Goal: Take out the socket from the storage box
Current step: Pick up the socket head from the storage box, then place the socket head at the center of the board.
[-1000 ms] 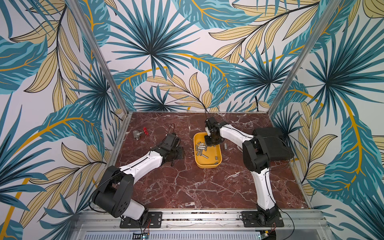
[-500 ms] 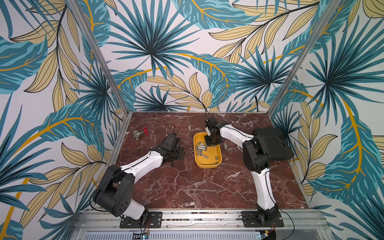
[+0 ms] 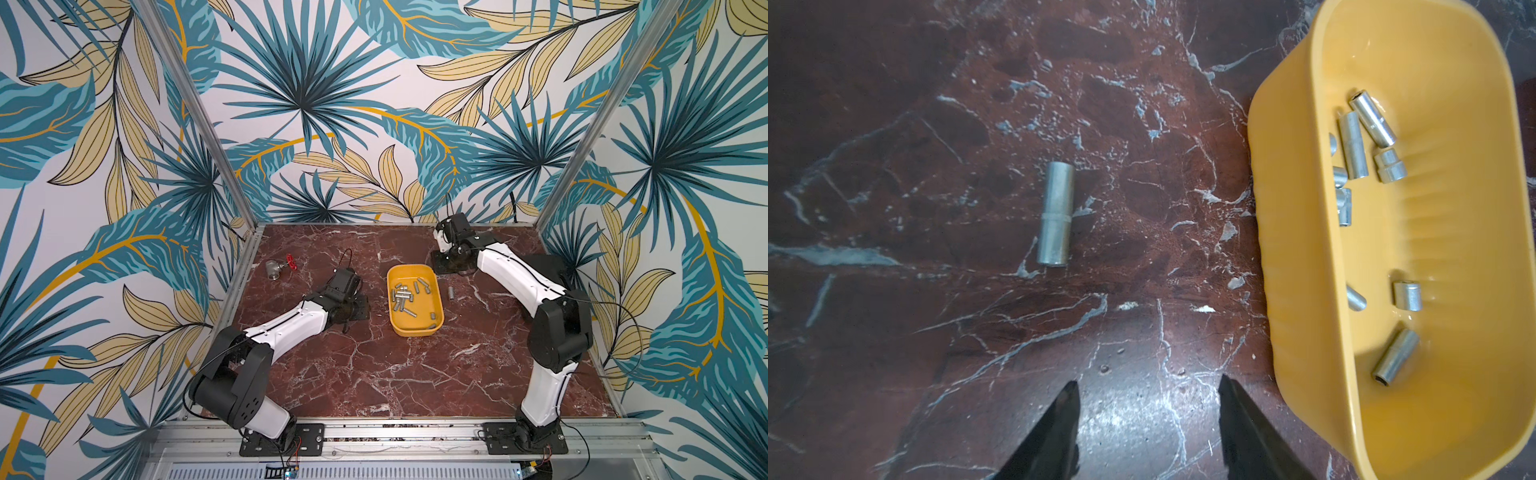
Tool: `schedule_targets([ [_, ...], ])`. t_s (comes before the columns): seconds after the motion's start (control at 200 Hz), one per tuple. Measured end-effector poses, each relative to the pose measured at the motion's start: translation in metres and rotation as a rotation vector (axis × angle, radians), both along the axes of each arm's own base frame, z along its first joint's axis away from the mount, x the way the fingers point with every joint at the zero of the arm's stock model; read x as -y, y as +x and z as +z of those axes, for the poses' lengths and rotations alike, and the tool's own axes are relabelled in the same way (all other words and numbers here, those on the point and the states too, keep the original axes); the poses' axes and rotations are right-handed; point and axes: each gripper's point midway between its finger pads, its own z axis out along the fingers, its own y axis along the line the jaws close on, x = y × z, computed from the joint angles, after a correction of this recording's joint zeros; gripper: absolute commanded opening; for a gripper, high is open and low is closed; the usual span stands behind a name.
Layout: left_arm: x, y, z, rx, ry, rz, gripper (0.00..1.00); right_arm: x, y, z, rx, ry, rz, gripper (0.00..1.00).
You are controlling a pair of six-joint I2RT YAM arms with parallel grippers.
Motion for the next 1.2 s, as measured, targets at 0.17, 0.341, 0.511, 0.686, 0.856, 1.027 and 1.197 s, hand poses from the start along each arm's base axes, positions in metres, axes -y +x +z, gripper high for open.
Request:
schedule_targets([
  [0.17,0.001,-0.001,-0.003,-0.009,0.000,-0.005,0.57,0.039,-0.013,-0.027,-0.065,-0.017,-0.078,0.14],
  [0.341,0.003,-0.001,-0.004,-0.010,0.000,-0.009,0.57,0.062,-0.029,-0.057,-0.146,-0.038,-0.122,0.14],
  [0.511,0.003,-0.002,-0.004,-0.011,-0.001,-0.010,0.57,0.074,-0.029,-0.065,-0.156,-0.043,-0.151,0.14],
  [0.686,0.003,-0.002,-0.004,-0.011,-0.001,-0.010,0.57,0.080,-0.024,-0.086,-0.189,-0.050,-0.166,0.14],
  [0.856,0.003,-0.002,-0.004,-0.011,-0.003,-0.011,0.57,0.084,-0.025,-0.111,-0.240,-0.063,-0.177,0.14],
  [1.027,0.004,-0.002,-0.004,-0.011,-0.003,-0.012,0.57,0.088,-0.025,-0.119,-0.259,-0.066,-0.187,0.15],
  [1.197,0.004,-0.002,-0.004,-0.011,-0.002,-0.012,0.57,0.090,-0.024,-0.123,-0.265,-0.065,-0.196,0.15],
])
